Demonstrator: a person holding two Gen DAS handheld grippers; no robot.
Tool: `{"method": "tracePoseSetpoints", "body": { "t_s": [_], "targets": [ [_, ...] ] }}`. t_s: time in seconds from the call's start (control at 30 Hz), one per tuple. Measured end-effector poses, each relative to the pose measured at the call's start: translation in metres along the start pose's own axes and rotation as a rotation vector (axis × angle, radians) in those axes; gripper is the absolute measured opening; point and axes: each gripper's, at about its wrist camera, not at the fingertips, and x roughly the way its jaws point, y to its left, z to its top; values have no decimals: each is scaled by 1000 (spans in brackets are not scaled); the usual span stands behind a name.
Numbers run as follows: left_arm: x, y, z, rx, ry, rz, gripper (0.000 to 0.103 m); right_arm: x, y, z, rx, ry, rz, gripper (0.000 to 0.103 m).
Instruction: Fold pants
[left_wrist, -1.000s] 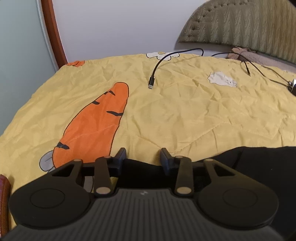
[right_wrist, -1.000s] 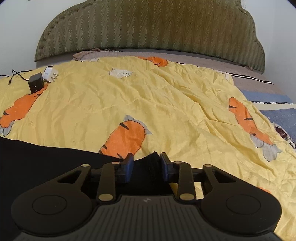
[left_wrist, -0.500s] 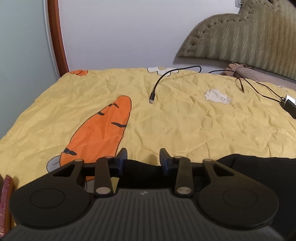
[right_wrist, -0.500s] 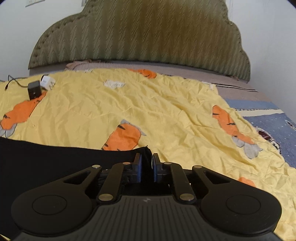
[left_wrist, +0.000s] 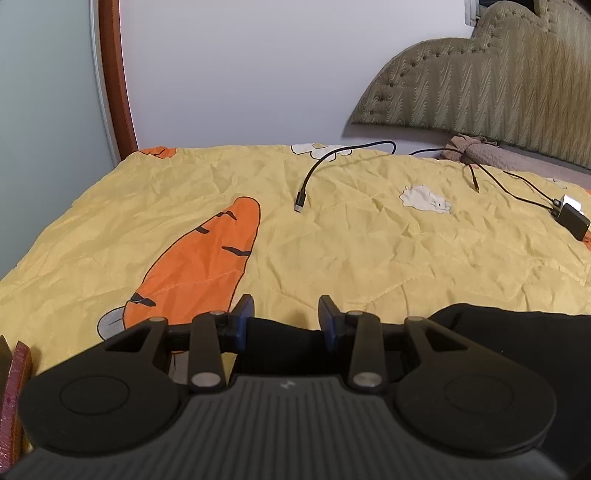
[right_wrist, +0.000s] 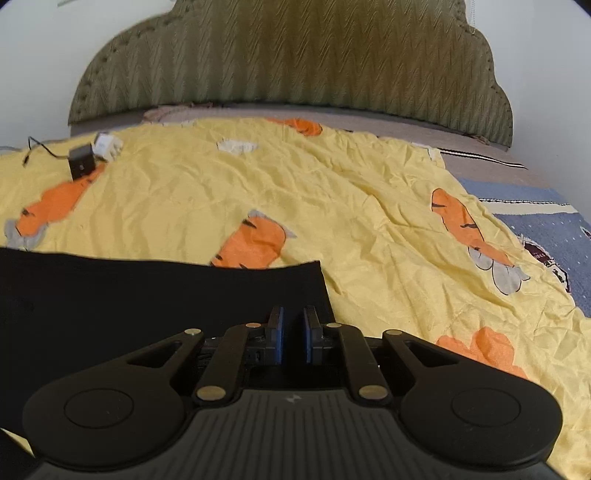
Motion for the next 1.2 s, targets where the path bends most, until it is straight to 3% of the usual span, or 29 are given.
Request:
{"method": "tracePoseSetpoints", "body": {
  "t_s": [0.17, 0.27, 0.33, 0.37, 0.4, 0.5, 0.6, 0.7, 0.73, 0.77, 0.87, 0.97, 1.07, 1.2],
  "targets": [
    [2, 0, 0, -2, 7, 1, 34, 13, -6, 10, -3, -12, -3, 16],
    [4, -1, 1, 5, 11, 7, 34, 26, -18, 19, 47, 0, 5, 34],
    [4, -2, 0, 4, 13, 10, 34, 33, -22, 23, 69, 5, 11, 56],
    [5, -2, 0, 5, 15, 10, 34, 35, -24, 24, 77, 1, 7, 74],
    [6, -2, 0, 7, 17, 11, 34, 36, -26, 24, 87, -4, 20, 81],
    [7, -2, 0, 9, 22, 13, 34, 36, -27, 16, 104, -21, 158, 80],
    [6, -2, 0, 1, 22, 11, 34, 41, -13, 11, 10, -15, 128, 80],
    [6, -1, 0, 9, 26, 10, 35, 45, -19, 16, 58, -8, 156, 76],
    [6, -1, 0, 9, 26, 9, 35, 46, -21, 18, 69, 1, 166, 69],
    [5, -1, 0, 6, 27, 8, 35, 45, -23, 19, 72, 1, 181, 53],
    [6, -1, 0, -5, 27, 12, 35, 42, -25, 21, 75, 6, 162, 24],
    [6, -2, -1, 4, 27, 15, 35, 35, -29, 16, 69, -8, 149, 15],
    [4, -1, 0, 6, 28, 12, 35, 22, -22, 13, 25, -76, 101, 15],
    [3, -1, 1, 4, 28, 11, 35, 33, -12, 13, -24, -12, 117, 15]
  ]
}}
